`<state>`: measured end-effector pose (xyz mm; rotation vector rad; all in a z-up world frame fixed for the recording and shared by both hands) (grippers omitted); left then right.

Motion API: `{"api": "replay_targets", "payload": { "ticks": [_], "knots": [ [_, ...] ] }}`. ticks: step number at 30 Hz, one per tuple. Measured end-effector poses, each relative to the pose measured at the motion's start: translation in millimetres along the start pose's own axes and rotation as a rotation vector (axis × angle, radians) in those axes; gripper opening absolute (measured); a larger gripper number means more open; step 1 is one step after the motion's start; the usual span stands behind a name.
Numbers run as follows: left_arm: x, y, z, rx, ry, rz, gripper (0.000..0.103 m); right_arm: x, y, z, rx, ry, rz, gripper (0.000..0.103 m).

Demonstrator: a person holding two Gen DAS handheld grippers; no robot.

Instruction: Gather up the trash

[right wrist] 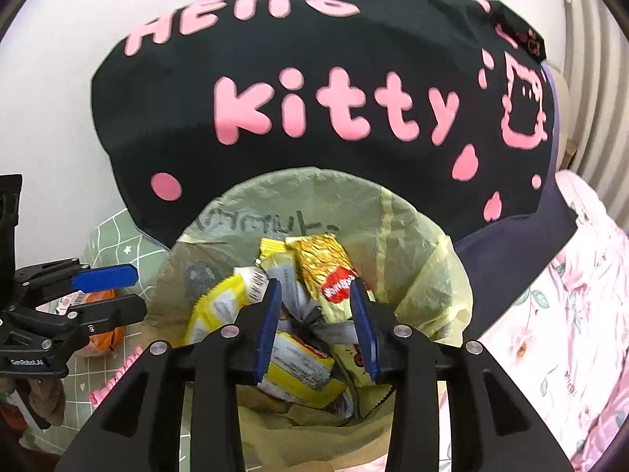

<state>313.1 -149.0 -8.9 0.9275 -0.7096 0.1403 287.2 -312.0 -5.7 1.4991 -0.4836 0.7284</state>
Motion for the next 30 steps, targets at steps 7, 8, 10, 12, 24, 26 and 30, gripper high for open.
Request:
{"api": "replay_targets", "payload": {
  "ticks": [7,8,10,12,24,26,30],
  "knots": [
    [-12,43,-25,0.090,0.015,0.070,0.053,26,17,-36,0.033,0.050,0.094,0.035],
    [-14,48,-31,0.104,0.026,0.077,0.053,30,18,-43,0.052,0.055,0.111,0.035],
    [-21,59,-50,0.145,0.059,0.092,0.053,38,18,-61,0.100,0.062,0.139,0.036],
    [-33,73,-74,0.211,0.096,0.108,0.053,43,16,-77,0.143,0.071,0.150,0.040],
    [-124,156,-237,0.431,0.544,0.183,0.071,21,-47,-227,0.468,0.291,-0.004,0.046],
    [-133,167,-252,0.450,0.579,0.202,0.075,14,-60,-241,0.498,0.299,-0.039,0.046],
    [-140,180,-270,0.461,0.620,0.244,0.078,2,-81,-262,0.525,0.341,-0.095,0.046]
  ]
}}
Point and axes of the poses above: each gripper's, at about its wrist camera, not at the fingertips, and y roughly against the way its jaws point, z to its right, x to its top, the point moved 5 cm from there along -y, roughly the way its jaws point, and after that the axes turned 11 degrees about y, right-handed, at the moved point
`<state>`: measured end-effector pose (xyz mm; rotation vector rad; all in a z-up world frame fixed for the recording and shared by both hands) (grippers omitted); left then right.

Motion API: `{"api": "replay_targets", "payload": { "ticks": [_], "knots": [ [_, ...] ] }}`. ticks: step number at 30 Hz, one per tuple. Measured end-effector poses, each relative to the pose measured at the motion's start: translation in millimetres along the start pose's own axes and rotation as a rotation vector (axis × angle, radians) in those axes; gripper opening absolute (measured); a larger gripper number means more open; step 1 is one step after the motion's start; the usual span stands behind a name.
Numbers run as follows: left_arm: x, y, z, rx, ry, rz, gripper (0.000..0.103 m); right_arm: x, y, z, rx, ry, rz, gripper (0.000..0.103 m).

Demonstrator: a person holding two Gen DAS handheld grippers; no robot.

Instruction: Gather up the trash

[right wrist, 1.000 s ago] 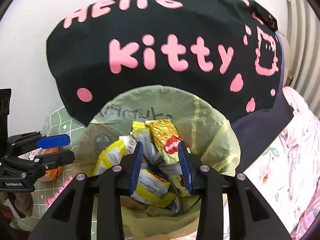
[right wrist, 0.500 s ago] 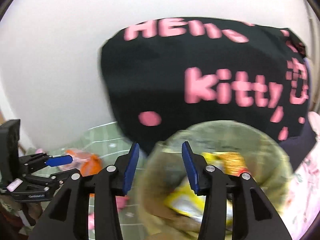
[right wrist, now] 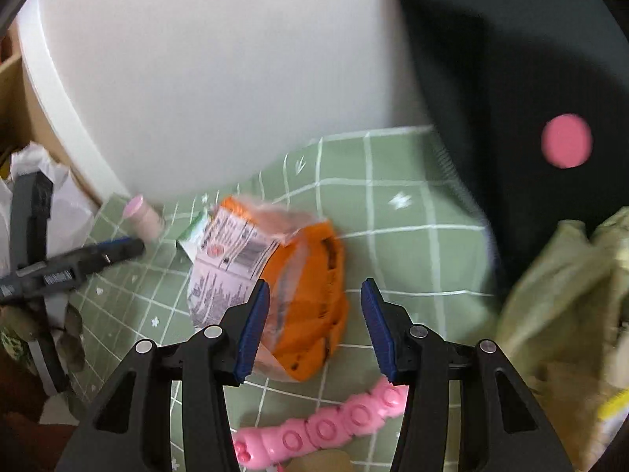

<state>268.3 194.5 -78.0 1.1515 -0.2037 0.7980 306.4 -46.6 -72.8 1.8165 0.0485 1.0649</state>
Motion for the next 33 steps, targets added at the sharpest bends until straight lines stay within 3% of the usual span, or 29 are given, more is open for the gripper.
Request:
{"api": "replay_targets", "payload": {
  "ticks": [11,17,21,23,27,33],
  "knots": [
    [17,-23,-1,-0.042,-0.022,-0.013,0.079,-15,-52,4,-0.018,-0.008,-0.139,0.046],
    [16,-27,-4,-0.037,-0.022,-0.015,0.079,-27,-70,0,0.069,-0.047,-0.191,0.046],
    [18,-22,-11,-0.042,0.007,0.008,0.079,-26,-75,-2,0.058,-0.029,-0.190,0.046],
    [17,-19,-14,-0.044,0.016,0.018,0.079,-25,-75,-5,0.055,-0.023,-0.195,0.039],
    [11,-11,-20,-0.042,0.021,0.025,0.079,-22,-68,-13,0.038,0.014,-0.185,0.008],
    [9,-1,-26,-0.051,0.025,0.038,0.079,-14,-20,-16,0.005,0.035,-0.062,0.002]
  ]
}}
Point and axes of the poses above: each gripper's, at about its wrist camera, not at the fingertips, and y roughly against the way its jaws point, z to its right, x to its top, the point moved 5 cm from there along -y, roughly the way its jaws point, and after that the axes turned 11 degrees about y, right-handed, at the moved point
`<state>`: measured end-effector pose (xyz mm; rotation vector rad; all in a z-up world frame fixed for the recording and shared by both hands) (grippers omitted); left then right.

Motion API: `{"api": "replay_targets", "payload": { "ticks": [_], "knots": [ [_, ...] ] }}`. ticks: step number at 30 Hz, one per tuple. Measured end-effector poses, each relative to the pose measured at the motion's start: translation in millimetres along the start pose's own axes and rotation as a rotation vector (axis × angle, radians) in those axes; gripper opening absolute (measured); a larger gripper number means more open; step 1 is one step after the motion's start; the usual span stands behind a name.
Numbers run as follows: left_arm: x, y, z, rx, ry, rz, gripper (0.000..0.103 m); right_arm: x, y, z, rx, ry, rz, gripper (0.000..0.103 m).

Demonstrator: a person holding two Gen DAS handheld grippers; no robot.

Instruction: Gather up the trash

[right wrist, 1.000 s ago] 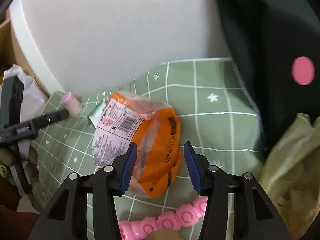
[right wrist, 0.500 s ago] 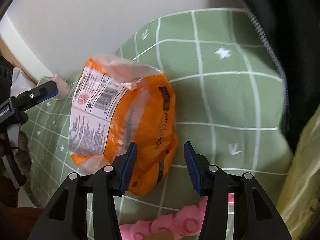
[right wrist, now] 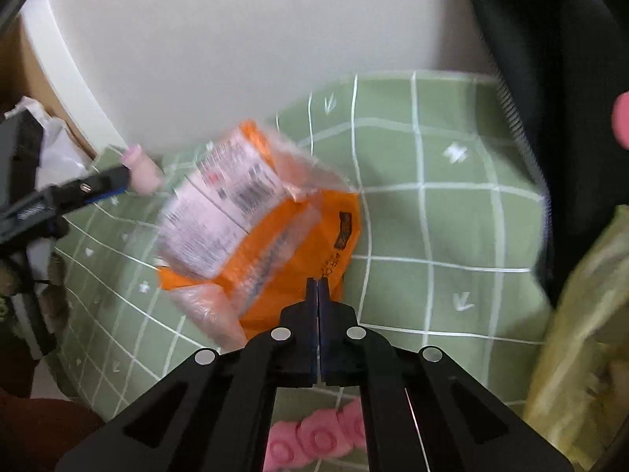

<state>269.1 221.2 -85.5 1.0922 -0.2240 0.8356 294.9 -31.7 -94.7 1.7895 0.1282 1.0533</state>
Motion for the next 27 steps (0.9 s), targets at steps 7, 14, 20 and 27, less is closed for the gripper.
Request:
{"api": "replay_targets", "payload": {
  "ticks": [7,14,20,27],
  "knots": [
    [13,-14,18,-0.066,-0.009,-0.025,0.079,-3,67,34,-0.193,-0.065,0.088,0.002],
    [14,-42,64,-0.184,-0.086,-0.129,0.079,-7,64,27,-0.138,-0.090,0.110,0.003],
    [-11,-76,90,-0.133,-0.185,-0.254,0.079,-2,57,26,-0.117,-0.088,0.115,0.044],
    [-32,-63,73,-0.117,-0.058,-0.296,0.016,4,48,32,-0.085,-0.097,0.113,0.044]
  ]
}}
Point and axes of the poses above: each gripper's, at about its wrist camera, not at the fingertips, and y roughly against the way its jaws point, z to its right, x to its top, the point moved 5 cm from there along -y, roughly the way its jaws point, and after that the axes turned 11 degrees about y, right-handed, at the moved point
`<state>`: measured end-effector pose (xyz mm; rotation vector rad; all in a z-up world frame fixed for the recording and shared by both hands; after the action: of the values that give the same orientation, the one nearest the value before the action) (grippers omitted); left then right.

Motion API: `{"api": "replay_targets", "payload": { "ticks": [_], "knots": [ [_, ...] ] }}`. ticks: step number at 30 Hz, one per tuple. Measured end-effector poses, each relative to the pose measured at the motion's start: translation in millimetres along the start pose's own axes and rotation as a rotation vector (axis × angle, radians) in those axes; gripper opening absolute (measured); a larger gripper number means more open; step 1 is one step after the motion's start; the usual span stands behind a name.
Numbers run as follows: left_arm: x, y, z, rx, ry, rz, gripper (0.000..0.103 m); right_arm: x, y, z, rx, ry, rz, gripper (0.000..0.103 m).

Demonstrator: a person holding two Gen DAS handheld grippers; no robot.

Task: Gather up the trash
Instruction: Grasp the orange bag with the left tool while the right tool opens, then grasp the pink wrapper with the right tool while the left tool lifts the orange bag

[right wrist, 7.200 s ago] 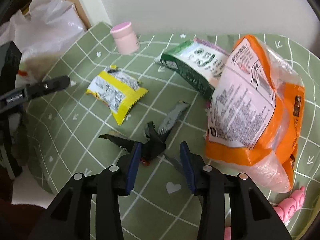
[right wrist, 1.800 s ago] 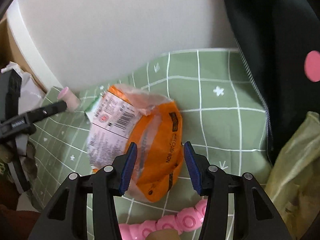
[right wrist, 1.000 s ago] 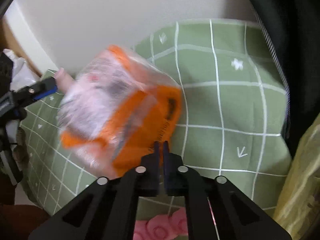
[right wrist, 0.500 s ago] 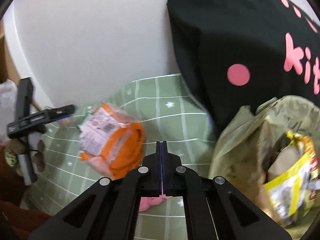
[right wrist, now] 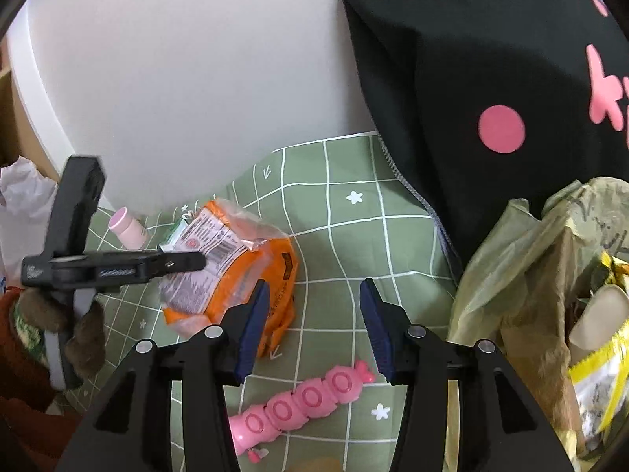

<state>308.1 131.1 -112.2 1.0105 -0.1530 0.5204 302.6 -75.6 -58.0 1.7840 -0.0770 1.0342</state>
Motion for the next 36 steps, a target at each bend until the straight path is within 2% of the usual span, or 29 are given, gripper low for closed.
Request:
{"api": "replay_targets", "payload": {
  "ticks": [5,8,15,19,24,26,27,30,33,36],
  "knots": [
    [-24,49,-20,-0.012,0.057,0.070,0.007,11,-29,-21,0.074,0.089,-0.048,0.044],
    [-36,75,-47,0.041,0.117,0.114,0.006,19,-48,-39,0.130,0.159,-0.073,0.044],
    [-67,117,-120,0.220,0.288,0.197,0.006,48,-93,-86,0.244,0.331,-0.113,0.044],
    [-79,131,-147,0.267,0.341,0.204,0.010,62,-125,-103,0.242,0.398,-0.128,0.044],
    [-79,132,-151,0.263,0.365,0.207,0.021,73,-175,-118,0.198,0.510,-0.190,0.044],
    [-77,134,-151,0.245,0.371,0.217,0.027,71,-189,-122,0.229,0.498,-0.236,0.042],
    [-77,134,-150,0.232,0.378,0.220,0.032,67,-193,-123,0.245,0.483,-0.264,0.028],
    [-75,130,-149,0.216,0.385,0.214,0.040,57,-181,-122,0.246,0.460,-0.261,0.016],
    [-76,119,-150,0.222,0.374,0.176,0.042,47,-159,-112,0.254,0.395,-0.247,0.015],
    [-80,107,-148,0.194,0.390,0.146,0.041,37,-133,-95,0.231,0.349,-0.232,0.015]
  ]
}}
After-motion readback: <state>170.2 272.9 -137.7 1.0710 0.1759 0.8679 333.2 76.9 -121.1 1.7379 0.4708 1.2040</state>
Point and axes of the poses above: each gripper's, at about its wrist camera, not at the fingertips, and y roughly against the way its jaws point, z to its right, x to its top, the point moved 5 cm from there along -y, roughly the way its jaws point, and after that the axes turned 11 degrees about y, right-handed, at the moved point
